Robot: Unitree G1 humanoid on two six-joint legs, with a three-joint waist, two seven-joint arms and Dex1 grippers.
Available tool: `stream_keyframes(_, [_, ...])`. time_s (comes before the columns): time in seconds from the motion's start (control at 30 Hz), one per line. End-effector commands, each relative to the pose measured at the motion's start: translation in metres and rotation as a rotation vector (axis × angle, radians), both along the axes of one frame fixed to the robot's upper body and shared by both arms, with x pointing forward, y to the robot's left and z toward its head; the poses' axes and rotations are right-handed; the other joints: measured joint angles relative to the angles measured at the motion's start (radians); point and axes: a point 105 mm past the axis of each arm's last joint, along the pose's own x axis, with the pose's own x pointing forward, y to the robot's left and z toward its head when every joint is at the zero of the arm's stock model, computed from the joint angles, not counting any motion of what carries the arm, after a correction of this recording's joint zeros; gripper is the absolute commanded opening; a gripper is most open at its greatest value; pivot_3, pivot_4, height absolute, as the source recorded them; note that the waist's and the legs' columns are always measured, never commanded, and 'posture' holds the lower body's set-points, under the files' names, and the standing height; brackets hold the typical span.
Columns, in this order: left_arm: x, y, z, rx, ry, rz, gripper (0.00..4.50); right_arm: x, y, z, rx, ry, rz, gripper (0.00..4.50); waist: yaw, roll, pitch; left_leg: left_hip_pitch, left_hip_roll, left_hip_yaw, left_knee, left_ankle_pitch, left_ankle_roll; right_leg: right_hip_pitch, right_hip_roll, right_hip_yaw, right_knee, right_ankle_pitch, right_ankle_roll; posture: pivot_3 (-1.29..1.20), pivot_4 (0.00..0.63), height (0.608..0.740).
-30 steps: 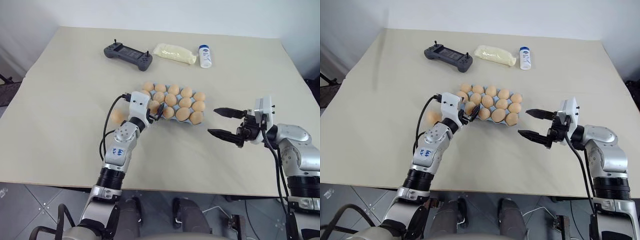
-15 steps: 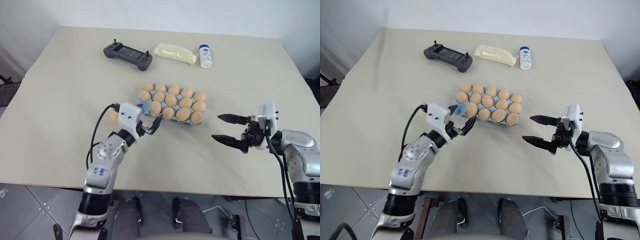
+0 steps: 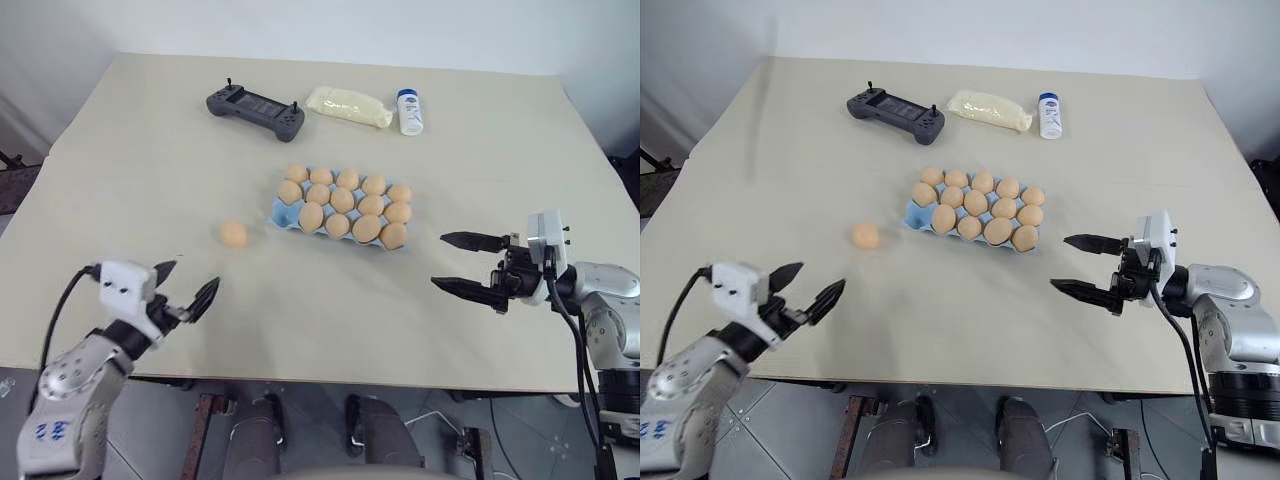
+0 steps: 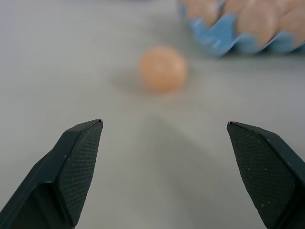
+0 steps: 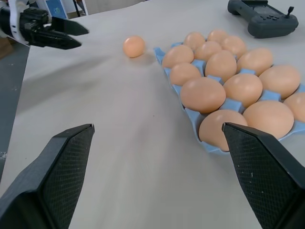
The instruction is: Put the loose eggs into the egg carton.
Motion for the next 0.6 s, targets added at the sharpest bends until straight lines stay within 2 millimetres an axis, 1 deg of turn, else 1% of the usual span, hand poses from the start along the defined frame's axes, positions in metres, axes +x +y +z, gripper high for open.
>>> stream_keyframes(0.03, [-0.005, 0.006, 0.010, 0.020, -0.034, -0.003, 4.44, 0.002, -0.003, 0.011, -0.010, -0.041, -0.005, 4.50, 0.001, 0.000, 0.000, 0.000, 0.000, 0.000, -0.001, 0.000, 0.000, 0.000, 0.000, 0.000, 0.000, 0.000, 0.000, 0.00, 0.150, 0.740])
stream_keyframes(0.1, [0.001, 0.005, 0.014, 0.028, -0.050, 0.000, 4.44, 0.004, -0.003, 0.012, -0.011, -0.042, -0.005, 4.50, 0.002, 0.000, 0.000, 0.000, 0.000, 0.000, -0.001, 0.000, 0.000, -0.001, -0.001, 0.000, -0.001, -0.001, -0.001, 0.00, 0.150, 0.740])
stream_keyframes(0.13, [0.006, 0.004, 0.016, 0.031, -0.062, 0.000, 4.44, 0.004, -0.003, 0.012, -0.011, -0.044, -0.004, 4.50, 0.002, 0.000, 0.000, 0.000, 0.000, 0.000, -0.002, 0.000, 0.000, 0.000, -0.001, 0.000, -0.002, -0.001, -0.003, 0.00, 0.150, 0.740])
stream_keyframes(0.17, [0.013, 0.002, 0.020, 0.032, -0.073, 0.000, 4.44, 0.004, -0.002, 0.013, -0.008, -0.049, 0.000, 4.50, 0.002, 0.000, 0.000, 0.000, 0.000, 0.000, -0.003, 0.000, 0.000, 0.000, -0.001, 0.000, -0.002, -0.001, -0.003, 0.00, 0.150, 0.740])
stream_keyframes(0.27, [0.036, -0.001, 0.020, 0.030, -0.042, 0.017, 4.44, 0.003, -0.001, 0.015, -0.001, -0.061, 0.013, 4.50, 0.003, 0.000, 0.000, 0.000, -0.001, 0.000, -0.003, 0.000, 0.000, 0.000, 0.000, 0.000, -0.002, -0.001, -0.003, 0.00, 0.150, 0.740])
stream_keyframes(0.4, [0.067, -0.007, 0.028, 0.048, -0.067, -0.005, 4.44, 0.000, -0.003, 0.015, -0.004, -0.071, 0.012, 4.50, 0.001, 0.000, 0.000, 0.000, -0.002, 0.002, -0.004, 0.000, 0.000, 0.000, 0.001, -0.001, -0.001, 0.005, 0.007, 0.00, 0.150, 0.740])
stream_keyframes(0.5, [0.083, -0.015, 0.027, 0.041, -0.052, -0.042, 4.44, 0.000, -0.005, 0.014, -0.003, -0.074, -0.007, 4.50, 0.001, 0.000, 0.000, 0.001, -0.001, 0.003, -0.004, 0.000, -0.001, -0.001, 0.001, -0.005, 0.000, 0.006, 0.010, 0.00, 0.150, 0.740])
stream_keyframes(0.6, [0.093, -0.023, 0.019, 0.037, -0.035, -0.066, 4.44, -0.002, -0.005, 0.012, -0.001, -0.073, -0.023, 4.50, 0.001, 0.000, 0.000, 0.001, 0.000, 0.002, -0.004, 0.002, 0.002, -0.002, 0.001, -0.008, 0.003, 0.006, 0.010, 0.00, 0.150, 0.740])
